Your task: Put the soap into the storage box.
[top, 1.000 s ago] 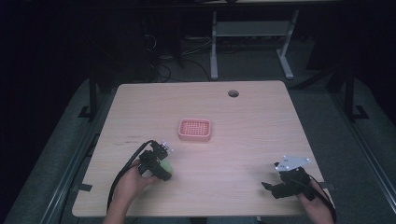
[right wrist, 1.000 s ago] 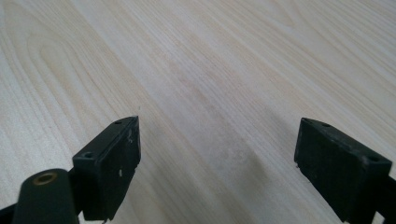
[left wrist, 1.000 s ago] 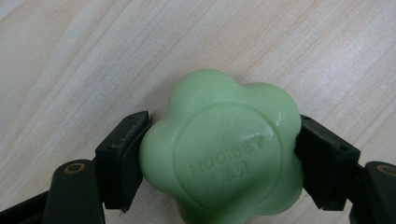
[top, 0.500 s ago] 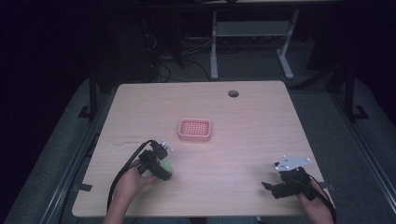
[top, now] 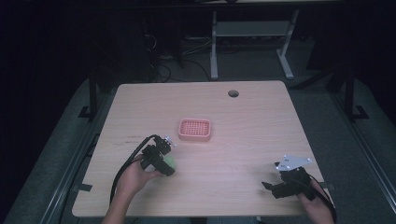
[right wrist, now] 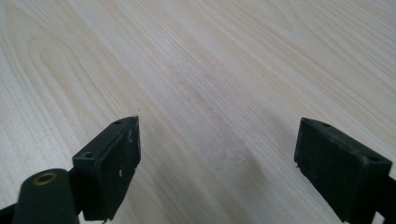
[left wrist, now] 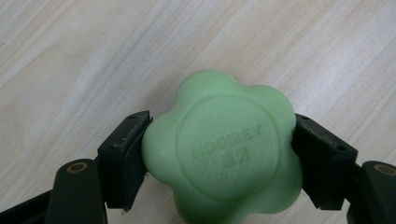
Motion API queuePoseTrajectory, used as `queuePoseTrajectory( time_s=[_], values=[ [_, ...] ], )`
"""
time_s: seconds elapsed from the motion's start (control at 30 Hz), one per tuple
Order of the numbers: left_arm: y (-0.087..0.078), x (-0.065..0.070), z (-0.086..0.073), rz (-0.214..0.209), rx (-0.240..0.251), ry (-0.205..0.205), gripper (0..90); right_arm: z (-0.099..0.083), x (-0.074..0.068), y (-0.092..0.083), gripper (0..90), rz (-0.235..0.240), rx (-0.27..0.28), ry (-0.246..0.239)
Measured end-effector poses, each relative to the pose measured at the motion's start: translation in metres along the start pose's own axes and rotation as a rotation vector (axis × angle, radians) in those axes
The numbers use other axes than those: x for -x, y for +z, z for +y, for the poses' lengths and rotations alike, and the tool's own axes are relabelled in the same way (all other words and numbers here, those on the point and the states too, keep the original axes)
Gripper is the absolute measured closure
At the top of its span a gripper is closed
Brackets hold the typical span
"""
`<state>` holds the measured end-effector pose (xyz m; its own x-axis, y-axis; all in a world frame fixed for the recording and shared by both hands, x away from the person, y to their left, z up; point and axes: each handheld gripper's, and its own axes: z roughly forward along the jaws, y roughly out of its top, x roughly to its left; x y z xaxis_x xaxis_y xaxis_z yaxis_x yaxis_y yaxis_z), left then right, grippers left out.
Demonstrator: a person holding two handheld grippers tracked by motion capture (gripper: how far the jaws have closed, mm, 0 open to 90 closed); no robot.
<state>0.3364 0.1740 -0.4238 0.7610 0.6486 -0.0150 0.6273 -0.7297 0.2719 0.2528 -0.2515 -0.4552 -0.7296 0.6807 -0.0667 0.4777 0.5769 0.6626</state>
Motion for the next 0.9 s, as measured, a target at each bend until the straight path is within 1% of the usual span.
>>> queuePoseTrajectory(
  time_s=[0.03,0.07,0.1,0.17,0.2,0.27,0.3,0.43,0.47,0.5,0.57,0.77,0.8,0.83,0.87,0.9],
  values=[
    [0.0,-0.001,0.0,-0.004,0.004,-0.009,26.6,0.0,0.0,0.0,14.0,0.0,0.0,0.0],
    [-0.001,-0.002,0.001,-0.007,0.002,-0.005,26.6,0.0,0.0,0.0,14.0,0.0,-0.002,0.004],
    [-0.002,-0.002,0.002,-0.004,0.014,-0.012,26.6,0.0,0.0,0.0,14.0,-0.001,-0.002,0.002],
    [-0.004,-0.004,0.004,-0.012,0.013,-0.009,26.6,0.0,0.0,0.0,14.0,0.001,-0.001,0.003],
    [-0.005,-0.003,0.006,0.001,0.024,-0.004,26.6,0.0,0.0,0.0,14.0,0.001,-0.001,0.004],
    [-0.007,-0.004,0.009,-0.009,0.028,-0.007,26.6,0.0,0.0,0.0,14.0,-0.001,-0.001,0.002],
    [-0.009,-0.004,0.011,-0.003,0.033,-0.003,26.6,0.001,0.0,0.0,14.0,-0.001,-0.002,0.004],
    [-0.012,-0.005,0.02,-0.009,0.044,0.003,26.6,0.0,0.0,-0.001,14.0,-0.003,0.001,0.0],
    [-0.012,-0.006,0.022,-0.015,0.043,-0.001,26.6,0.0,0.0,-0.001,14.0,-0.003,0.0,0.004],
    [-0.013,-0.007,0.024,-0.01,0.047,0.006,26.6,0.0,0.0,-0.001,13.9,-0.003,0.0,0.007],
    [-0.013,-0.009,0.028,-0.013,0.046,0.008,26.6,0.0,0.001,-0.001,14.0,-0.003,0.004,0.002],
    [-0.014,-0.013,0.039,-0.015,0.049,0.001,26.6,0.0,0.001,-0.002,14.0,-0.002,0.008,0.006],
    [-0.015,-0.014,0.04,-0.008,0.05,0.011,26.6,0.0,0.001,-0.002,14.0,-0.002,0.008,0.006],
    [-0.016,-0.015,0.042,-0.006,0.049,0.011,26.6,0.0,0.001,-0.002,14.0,-0.003,0.008,0.007],
    [-0.016,-0.015,0.044,-0.012,0.051,0.004,26.6,0.0,0.001,-0.002,14.0,-0.002,0.007,0.007],
    [-0.017,-0.016,0.045,-0.008,0.055,0.013,26.6,0.0,0.001,-0.002,14.0,-0.002,0.008,0.008]
  ],
)
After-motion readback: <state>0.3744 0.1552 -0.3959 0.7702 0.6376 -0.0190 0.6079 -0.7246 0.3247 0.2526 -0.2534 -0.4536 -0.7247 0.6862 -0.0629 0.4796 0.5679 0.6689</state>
